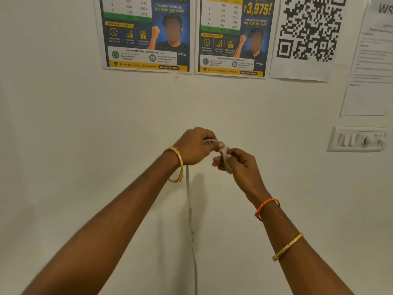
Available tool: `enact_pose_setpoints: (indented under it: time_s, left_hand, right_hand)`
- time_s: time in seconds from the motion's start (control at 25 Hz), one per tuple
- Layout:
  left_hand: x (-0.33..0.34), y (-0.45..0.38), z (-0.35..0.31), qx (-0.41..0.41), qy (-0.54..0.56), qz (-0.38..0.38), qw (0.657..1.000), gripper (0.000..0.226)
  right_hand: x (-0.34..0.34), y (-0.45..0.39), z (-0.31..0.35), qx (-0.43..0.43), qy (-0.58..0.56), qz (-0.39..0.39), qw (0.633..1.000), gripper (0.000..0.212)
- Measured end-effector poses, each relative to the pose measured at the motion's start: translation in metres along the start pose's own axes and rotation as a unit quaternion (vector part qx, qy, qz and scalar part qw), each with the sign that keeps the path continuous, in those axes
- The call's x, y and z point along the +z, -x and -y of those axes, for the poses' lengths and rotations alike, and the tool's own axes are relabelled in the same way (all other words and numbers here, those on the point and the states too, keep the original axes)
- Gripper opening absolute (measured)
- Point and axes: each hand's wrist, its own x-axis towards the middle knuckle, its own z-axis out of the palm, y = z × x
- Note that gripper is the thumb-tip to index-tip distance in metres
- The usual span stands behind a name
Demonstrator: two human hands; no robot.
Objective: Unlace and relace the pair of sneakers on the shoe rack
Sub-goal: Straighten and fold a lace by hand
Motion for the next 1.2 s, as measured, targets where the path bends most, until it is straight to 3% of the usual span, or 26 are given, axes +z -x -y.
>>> enact_pose_setpoints:
  time_s: [0.2,0.36,0.44,0.52,0.6,0.8,0.92,1.04,1.2]
  left_hand:
    - [0.011,-0.005,0.012,-0.029,0.148,-0.042,0.988,0.023]
    - [0.044,0.015,0.029,-0.157,0.343,0.042,0.925,0.023]
    - [0.055,0.026,0.030,-0.178,0.391,0.104,0.897,0.026]
    - [0.060,0.035,0.025,-0.152,0.367,0.155,0.905,0.033]
    - [0.057,0.039,0.017,-0.117,0.280,0.181,0.935,0.035]
    - [0.034,0.029,0.007,-0.017,0.040,0.129,0.991,0.032]
    - [0.015,0.017,0.005,-0.004,0.003,0.071,0.997,0.032]
    - [0.002,0.002,0.007,-0.005,-0.031,0.018,0.999,0.031]
    - [0.006,-0.007,0.021,-0.018,0.075,-0.018,0.997,0.024]
  right_hand:
    - [-0.005,0.011,0.015,0.018,-0.025,0.045,0.999,0.033]
    - [-0.004,0.010,0.032,0.043,-0.118,0.050,0.991,0.035]
    - [0.000,0.006,0.036,0.058,-0.204,0.035,0.977,0.032]
    - [0.004,0.001,0.037,0.058,-0.280,0.003,0.958,0.029]
    - [0.007,-0.007,0.033,0.047,-0.310,-0.032,0.949,0.025]
    - [0.010,-0.014,0.005,0.039,-0.153,-0.073,0.985,0.024]
    - [0.007,-0.008,-0.009,0.045,-0.041,-0.049,0.997,0.022]
    - [0.006,0.001,-0.009,0.050,-0.031,0.002,0.998,0.026]
    - [0.004,0.012,0.006,0.051,-0.009,0.039,0.998,0.035]
